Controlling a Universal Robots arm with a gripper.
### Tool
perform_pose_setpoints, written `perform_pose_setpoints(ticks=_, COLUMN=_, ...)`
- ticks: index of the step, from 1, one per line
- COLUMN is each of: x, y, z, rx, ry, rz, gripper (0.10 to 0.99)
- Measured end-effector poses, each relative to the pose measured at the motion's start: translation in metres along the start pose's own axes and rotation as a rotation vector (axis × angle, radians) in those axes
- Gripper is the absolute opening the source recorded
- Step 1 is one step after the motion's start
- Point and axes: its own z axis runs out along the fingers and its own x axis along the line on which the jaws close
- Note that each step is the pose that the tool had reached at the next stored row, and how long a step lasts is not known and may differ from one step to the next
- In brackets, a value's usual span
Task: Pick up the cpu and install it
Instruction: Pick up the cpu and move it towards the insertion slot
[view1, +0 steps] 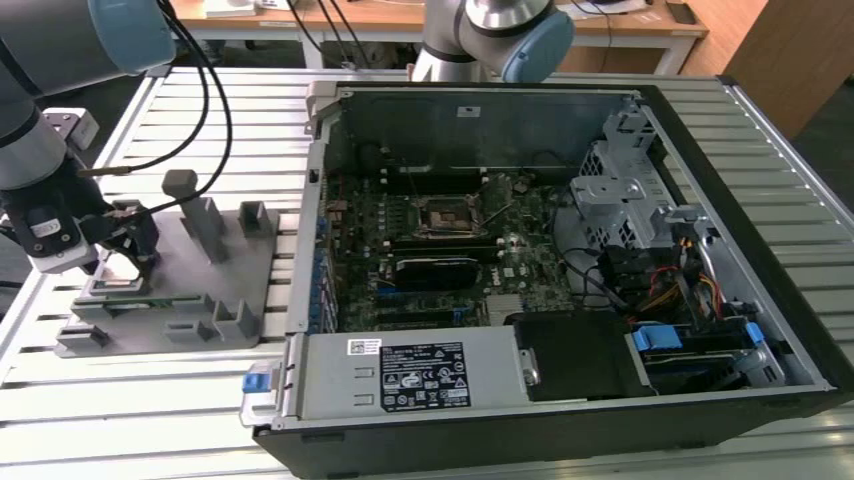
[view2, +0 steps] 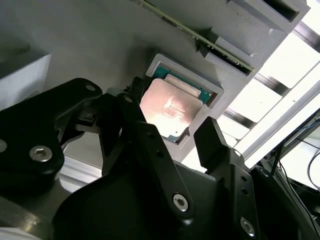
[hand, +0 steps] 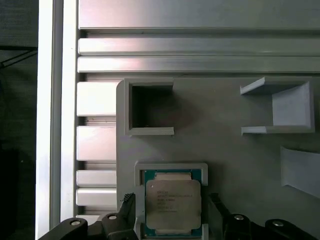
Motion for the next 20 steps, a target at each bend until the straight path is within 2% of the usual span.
perform_pose_setpoints(ticks=8, x=-0.0004, y=-0.0007, z=0.0026, rx=0.000, ry=-0.0001, rz=0.000, gripper=0.678)
perform_pose_setpoints(ticks=9, x=-0.0005, y=-0.0007, z=0.0026, rx=0.000, ry=-0.0002, rz=0.000, gripper=0.663)
perform_pose_setpoints(ticks=10, x=-0.0005, y=-0.0007, z=0.0026, rx=0.000, ry=-0.0003, rz=0.000, gripper=0.600)
perform_pose_setpoints(ticks=11, x=-0.0006, y=-0.0007, z=0.0026, rx=0.000, ry=-0.0003, rz=0.000, gripper=0.600)
perform_pose_setpoints(ticks=12, x=-0.0007, y=-0.0007, z=0.0027, rx=0.000, ry=-0.0004, rz=0.000, gripper=0.541)
perform_pose_setpoints(ticks=13, x=-0.0009, y=-0.0006, z=0.0026, rx=0.000, ry=-0.0003, rz=0.000, gripper=0.541)
perform_pose_setpoints(ticks=15, x=-0.0009, y=-0.0005, z=0.0006, rx=0.000, ry=-0.0003, rz=0.000, gripper=0.541)
perform_pose_setpoints(ticks=20, x=-0.0008, y=-0.0001, z=-0.0106, rx=0.000, ry=-0.0003, rz=0.000, gripper=0.541)
